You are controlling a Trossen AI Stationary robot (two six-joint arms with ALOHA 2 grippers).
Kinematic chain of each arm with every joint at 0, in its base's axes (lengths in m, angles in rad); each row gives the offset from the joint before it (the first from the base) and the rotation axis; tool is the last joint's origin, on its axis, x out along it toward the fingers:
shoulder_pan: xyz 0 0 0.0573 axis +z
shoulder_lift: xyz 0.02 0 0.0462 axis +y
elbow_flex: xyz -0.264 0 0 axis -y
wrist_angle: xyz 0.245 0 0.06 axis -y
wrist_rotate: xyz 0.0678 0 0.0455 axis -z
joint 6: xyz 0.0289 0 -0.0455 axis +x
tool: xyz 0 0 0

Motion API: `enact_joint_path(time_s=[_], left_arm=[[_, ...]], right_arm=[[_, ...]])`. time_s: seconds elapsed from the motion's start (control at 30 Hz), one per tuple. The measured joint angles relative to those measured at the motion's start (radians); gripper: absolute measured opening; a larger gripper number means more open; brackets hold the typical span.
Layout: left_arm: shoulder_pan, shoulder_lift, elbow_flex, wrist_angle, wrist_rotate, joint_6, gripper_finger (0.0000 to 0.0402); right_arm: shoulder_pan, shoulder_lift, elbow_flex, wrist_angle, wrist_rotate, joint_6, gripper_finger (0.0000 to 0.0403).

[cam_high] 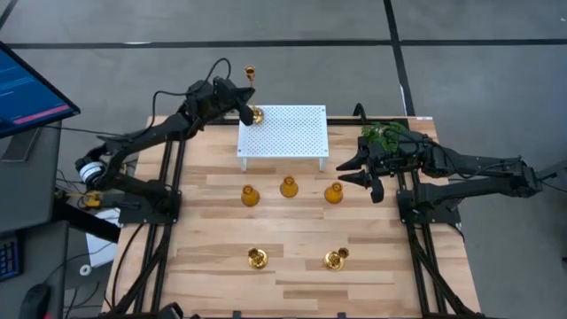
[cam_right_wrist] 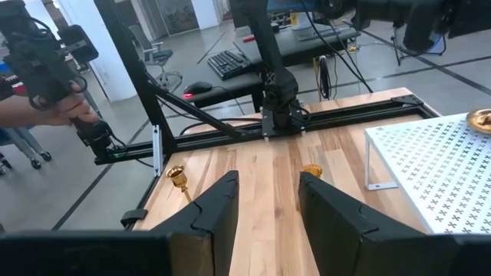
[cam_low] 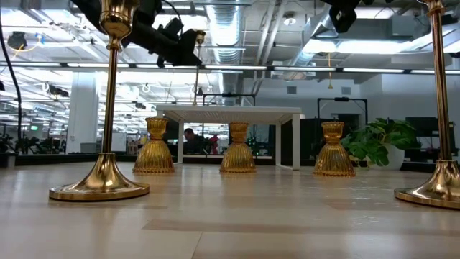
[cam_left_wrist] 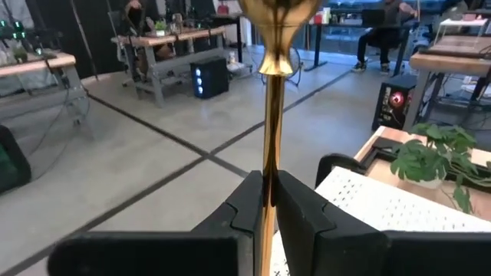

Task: Pick & Place candle stick holders
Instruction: Put the top gold candle holder on the shelf

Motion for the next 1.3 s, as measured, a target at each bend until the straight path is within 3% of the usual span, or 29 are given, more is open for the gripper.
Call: enact_joint_path(time_s=[1.03, 1.3], left_arm=[[0.013, 0.034, -0.025, 0.063, 0.001, 0.008, 0.0032], [0.013, 0.030, -0.025, 0.057, 0.001, 0.001, 0.0079]], right_arm=[[0.000, 0.000, 0.000, 0.001, 0.000, 0.001, 0.0129], [0.000, 0.000, 0.000, 0.008, 0.000, 0.001, 0.0130]])
